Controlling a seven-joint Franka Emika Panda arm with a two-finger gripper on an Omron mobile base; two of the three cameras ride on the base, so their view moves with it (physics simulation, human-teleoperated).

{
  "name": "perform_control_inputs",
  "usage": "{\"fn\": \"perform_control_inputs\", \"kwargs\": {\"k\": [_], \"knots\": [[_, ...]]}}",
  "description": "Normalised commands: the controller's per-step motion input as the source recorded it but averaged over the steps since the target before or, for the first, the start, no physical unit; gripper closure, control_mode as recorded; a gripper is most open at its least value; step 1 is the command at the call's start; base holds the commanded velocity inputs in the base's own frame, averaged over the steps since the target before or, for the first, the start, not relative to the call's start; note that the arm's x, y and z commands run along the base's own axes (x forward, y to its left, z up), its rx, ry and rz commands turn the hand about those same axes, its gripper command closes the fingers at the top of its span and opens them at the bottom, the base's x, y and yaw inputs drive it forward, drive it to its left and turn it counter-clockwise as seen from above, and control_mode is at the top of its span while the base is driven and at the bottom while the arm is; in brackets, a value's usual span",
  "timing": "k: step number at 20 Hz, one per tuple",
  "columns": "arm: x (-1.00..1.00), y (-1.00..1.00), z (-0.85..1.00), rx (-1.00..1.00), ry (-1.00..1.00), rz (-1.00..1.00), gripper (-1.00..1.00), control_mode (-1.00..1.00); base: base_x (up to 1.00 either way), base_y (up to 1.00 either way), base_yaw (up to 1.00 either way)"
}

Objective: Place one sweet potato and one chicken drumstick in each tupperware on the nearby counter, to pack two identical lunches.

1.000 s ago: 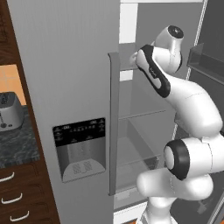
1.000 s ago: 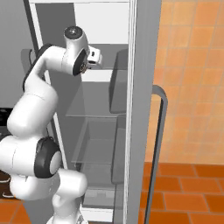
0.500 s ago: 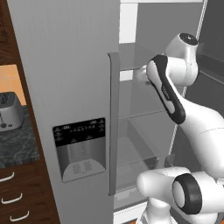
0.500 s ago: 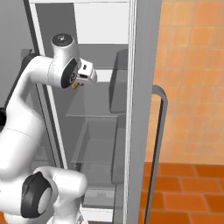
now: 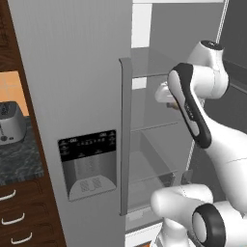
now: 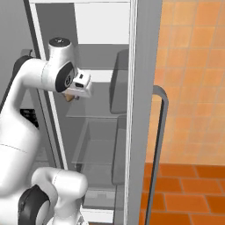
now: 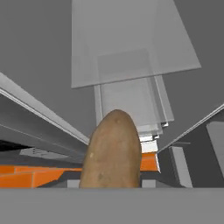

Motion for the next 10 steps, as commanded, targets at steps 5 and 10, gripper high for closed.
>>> {"fn": "perform_control_inputs", "kwargs": {"k": [5,10], "knots": [[-1.0,0.0,-0.41,0.0,0.02,0.0,1.0,-1.0,0.0,0.0,0.0],[-0.97,0.14,-0.95,-0.02,0.02,0.0,1.0,-1.0,0.0,0.0,0.0]]}}
